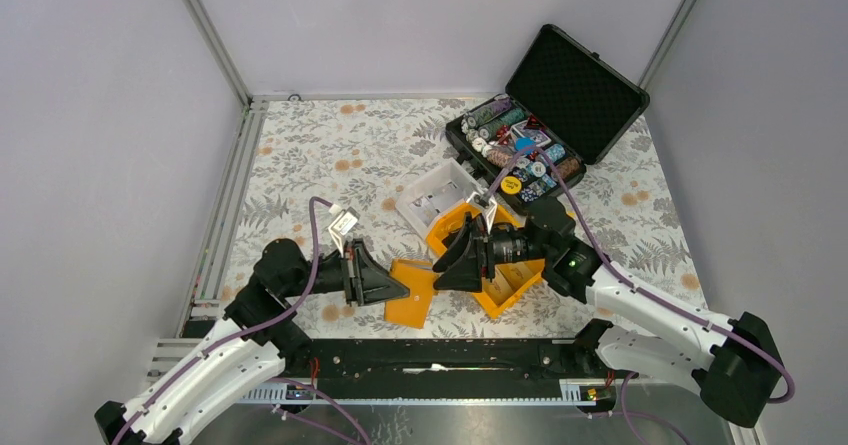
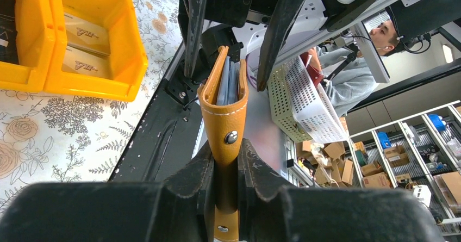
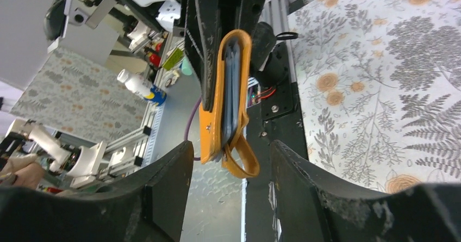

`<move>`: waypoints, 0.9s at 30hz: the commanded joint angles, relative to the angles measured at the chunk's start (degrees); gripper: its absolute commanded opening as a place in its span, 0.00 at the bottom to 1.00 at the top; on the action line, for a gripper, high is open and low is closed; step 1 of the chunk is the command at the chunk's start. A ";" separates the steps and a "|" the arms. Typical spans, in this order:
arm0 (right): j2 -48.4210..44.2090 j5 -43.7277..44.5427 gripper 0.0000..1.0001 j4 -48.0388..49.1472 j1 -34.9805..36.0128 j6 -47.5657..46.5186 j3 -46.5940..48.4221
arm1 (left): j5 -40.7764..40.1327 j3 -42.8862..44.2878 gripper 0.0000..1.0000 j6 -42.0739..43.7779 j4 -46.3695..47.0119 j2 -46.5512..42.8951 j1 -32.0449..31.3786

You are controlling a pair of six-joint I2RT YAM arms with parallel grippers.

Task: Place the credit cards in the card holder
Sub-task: Close the card holder at the center of the board.

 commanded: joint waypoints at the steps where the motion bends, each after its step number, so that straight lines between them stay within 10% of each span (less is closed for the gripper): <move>1: 0.96 -7.09 0.60 2.53 -0.23 0.31 1.71 | 1.64 1.87 0.00 -1.29 4.68 -0.21 0.64; 18: 0.13 -13.61 0.36 0.87 -0.23 -0.21 -1.66 | -0.59 -0.63 0.00 -6.48 8.12 0.47 6.24; 27: -3.42 2.71 0.46 3.29 -0.23 -0.43 -5.02 | -0.70 -1.51 0.00 -6.72 9.14 -0.06 7.29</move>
